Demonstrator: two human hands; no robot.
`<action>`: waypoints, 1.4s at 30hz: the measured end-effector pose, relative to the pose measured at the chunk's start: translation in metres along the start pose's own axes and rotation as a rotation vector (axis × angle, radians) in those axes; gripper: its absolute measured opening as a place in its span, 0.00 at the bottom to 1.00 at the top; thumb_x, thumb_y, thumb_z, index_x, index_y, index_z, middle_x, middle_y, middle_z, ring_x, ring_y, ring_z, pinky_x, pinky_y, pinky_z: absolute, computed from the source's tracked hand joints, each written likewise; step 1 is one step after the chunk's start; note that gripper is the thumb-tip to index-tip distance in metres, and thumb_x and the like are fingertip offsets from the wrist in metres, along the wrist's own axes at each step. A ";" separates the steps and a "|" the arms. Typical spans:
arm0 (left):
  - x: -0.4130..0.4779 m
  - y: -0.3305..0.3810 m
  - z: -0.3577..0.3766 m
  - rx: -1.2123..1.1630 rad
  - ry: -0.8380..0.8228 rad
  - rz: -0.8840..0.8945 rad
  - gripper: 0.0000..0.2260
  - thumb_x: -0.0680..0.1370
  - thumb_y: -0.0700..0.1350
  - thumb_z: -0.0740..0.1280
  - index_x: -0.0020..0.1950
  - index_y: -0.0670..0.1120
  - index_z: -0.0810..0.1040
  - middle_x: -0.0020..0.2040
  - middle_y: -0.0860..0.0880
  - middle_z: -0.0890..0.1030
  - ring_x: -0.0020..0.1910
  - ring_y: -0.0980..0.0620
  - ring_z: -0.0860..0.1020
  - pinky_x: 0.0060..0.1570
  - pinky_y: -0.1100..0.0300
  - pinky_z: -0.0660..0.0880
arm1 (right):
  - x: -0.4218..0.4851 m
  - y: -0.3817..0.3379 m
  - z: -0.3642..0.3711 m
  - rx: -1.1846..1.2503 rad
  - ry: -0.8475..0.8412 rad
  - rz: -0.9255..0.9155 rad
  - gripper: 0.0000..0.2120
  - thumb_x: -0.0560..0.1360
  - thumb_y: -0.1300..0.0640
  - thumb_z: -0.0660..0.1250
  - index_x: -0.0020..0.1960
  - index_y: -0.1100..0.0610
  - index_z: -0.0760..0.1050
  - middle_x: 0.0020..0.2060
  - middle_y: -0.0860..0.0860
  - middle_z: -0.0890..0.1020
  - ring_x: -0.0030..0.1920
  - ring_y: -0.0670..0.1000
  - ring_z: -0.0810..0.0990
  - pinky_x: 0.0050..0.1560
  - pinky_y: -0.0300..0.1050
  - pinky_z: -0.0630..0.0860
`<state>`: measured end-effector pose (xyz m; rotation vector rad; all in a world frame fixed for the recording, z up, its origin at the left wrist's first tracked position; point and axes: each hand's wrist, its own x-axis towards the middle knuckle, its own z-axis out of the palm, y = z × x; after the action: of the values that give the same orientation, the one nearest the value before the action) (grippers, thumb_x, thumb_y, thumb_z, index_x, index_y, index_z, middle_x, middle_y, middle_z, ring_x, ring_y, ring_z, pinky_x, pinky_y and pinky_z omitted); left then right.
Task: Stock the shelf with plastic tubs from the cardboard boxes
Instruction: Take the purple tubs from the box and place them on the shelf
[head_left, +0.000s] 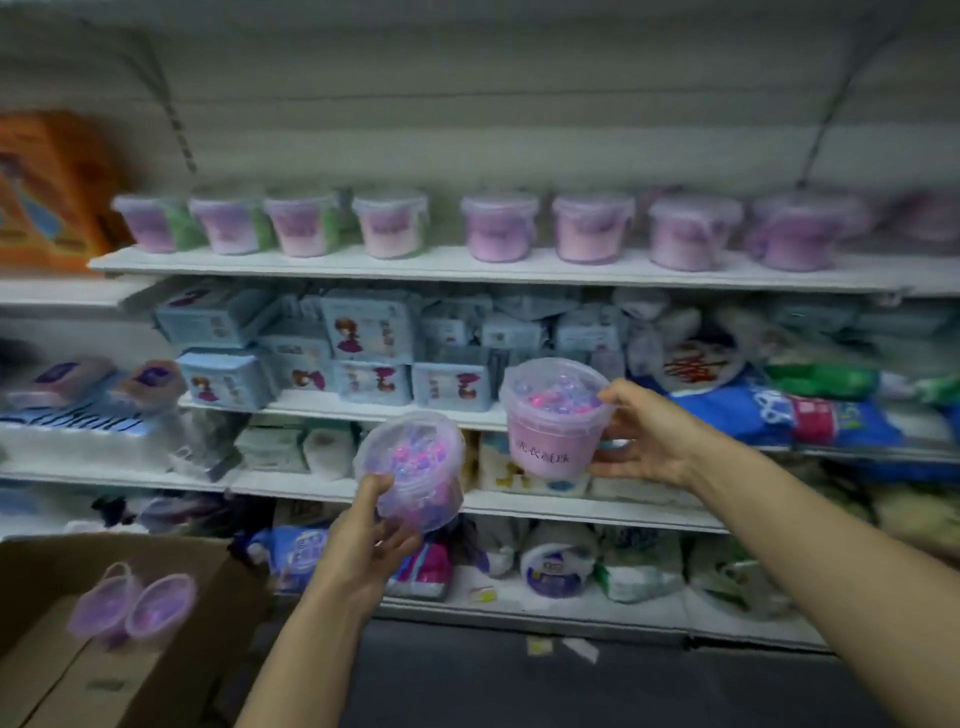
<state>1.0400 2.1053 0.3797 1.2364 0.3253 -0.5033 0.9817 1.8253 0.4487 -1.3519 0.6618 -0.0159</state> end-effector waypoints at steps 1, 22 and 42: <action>-0.003 -0.004 0.018 0.020 -0.035 0.001 0.11 0.76 0.49 0.65 0.54 0.44 0.74 0.50 0.39 0.78 0.46 0.45 0.78 0.49 0.52 0.77 | -0.007 -0.004 -0.022 0.002 0.033 0.003 0.08 0.74 0.55 0.64 0.49 0.58 0.75 0.41 0.58 0.77 0.46 0.61 0.78 0.45 0.56 0.80; 0.009 -0.008 0.330 0.267 -0.422 -0.027 0.17 0.75 0.52 0.67 0.57 0.43 0.76 0.49 0.38 0.80 0.47 0.42 0.77 0.58 0.47 0.76 | 0.000 -0.152 -0.314 0.002 0.363 -0.157 0.10 0.77 0.53 0.58 0.51 0.60 0.69 0.40 0.59 0.74 0.41 0.63 0.78 0.38 0.56 0.80; -0.038 -0.111 0.518 0.062 -0.121 -0.007 0.18 0.72 0.53 0.70 0.54 0.43 0.73 0.54 0.33 0.75 0.44 0.38 0.79 0.45 0.48 0.79 | 0.124 -0.248 -0.481 -0.400 0.139 -0.238 0.09 0.76 0.56 0.58 0.45 0.59 0.74 0.36 0.58 0.79 0.37 0.57 0.80 0.45 0.53 0.81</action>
<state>0.9319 1.5921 0.4652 1.2593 0.2121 -0.5953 0.9568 1.2880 0.5877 -1.8229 0.6378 -0.1780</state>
